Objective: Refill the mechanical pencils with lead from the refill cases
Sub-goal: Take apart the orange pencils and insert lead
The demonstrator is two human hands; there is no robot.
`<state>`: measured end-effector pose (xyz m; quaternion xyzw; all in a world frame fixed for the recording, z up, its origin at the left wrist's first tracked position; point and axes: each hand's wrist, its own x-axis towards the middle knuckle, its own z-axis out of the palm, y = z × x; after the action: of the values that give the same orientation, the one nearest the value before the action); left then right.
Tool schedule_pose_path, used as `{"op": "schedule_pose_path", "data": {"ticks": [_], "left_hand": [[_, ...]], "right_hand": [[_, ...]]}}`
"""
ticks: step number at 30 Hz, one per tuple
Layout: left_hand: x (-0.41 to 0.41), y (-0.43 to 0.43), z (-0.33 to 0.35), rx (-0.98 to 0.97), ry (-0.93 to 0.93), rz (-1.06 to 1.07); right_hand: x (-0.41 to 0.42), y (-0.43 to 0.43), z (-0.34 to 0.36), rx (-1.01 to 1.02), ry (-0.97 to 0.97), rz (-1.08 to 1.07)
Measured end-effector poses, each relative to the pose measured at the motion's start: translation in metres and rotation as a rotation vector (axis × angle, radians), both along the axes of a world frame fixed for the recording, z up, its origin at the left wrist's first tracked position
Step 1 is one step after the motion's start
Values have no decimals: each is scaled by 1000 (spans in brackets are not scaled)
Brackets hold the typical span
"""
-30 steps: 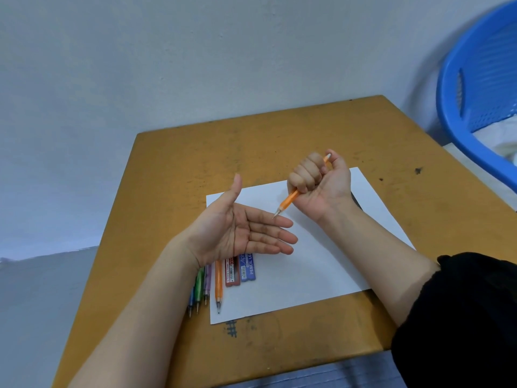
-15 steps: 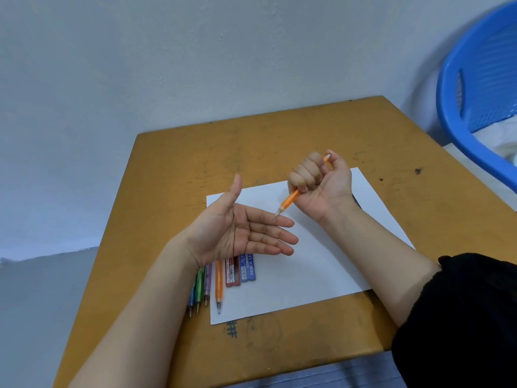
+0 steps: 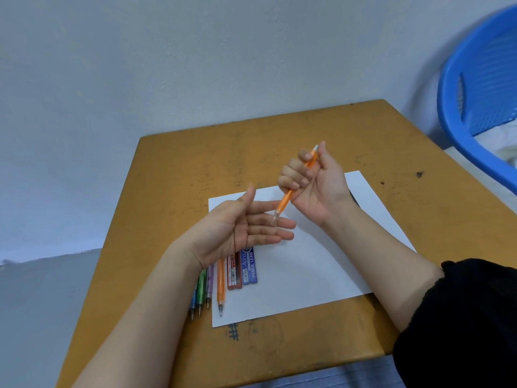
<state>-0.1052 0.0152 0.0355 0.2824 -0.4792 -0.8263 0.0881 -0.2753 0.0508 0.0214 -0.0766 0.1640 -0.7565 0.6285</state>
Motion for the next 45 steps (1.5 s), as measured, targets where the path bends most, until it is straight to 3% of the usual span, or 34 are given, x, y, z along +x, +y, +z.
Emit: {"op": "schedule_pose_path", "data": {"ticks": [6, 12, 16, 20, 26, 28, 31, 36, 42, 45], "left_hand": [[1, -1, -3, -220, -7, 162], [0, 1, -3, -310, -23, 209], [1, 1, -1, -381, -35, 251], [1, -7, -6, -446, -63, 453], [14, -25, -24, -914, -267, 682], [22, -26, -27, -1033, -402, 682], [33, -25, -28, -1065, -532, 655], [47, -25, -24, -949, -614, 538], [71, -15, -36, -1077, -763, 492], [89, -8, -48, -1173, -858, 396]], "right_hand": [[4, -4, 0, 79, 277, -67], [12, -4, -7, 187, 873, -180], [11, -3, -8, 161, 919, -231], [1, -1, -7, 230, 992, -234], [0, 5, -15, 430, 1386, -179], [2, 9, -16, 461, 1505, -187], [6, 17, -18, 481, 1674, -155], [13, 23, -18, 533, 1860, -114], [17, 34, -20, 566, 2016, -120], [12, 46, -23, 599, 2231, -193]]}}
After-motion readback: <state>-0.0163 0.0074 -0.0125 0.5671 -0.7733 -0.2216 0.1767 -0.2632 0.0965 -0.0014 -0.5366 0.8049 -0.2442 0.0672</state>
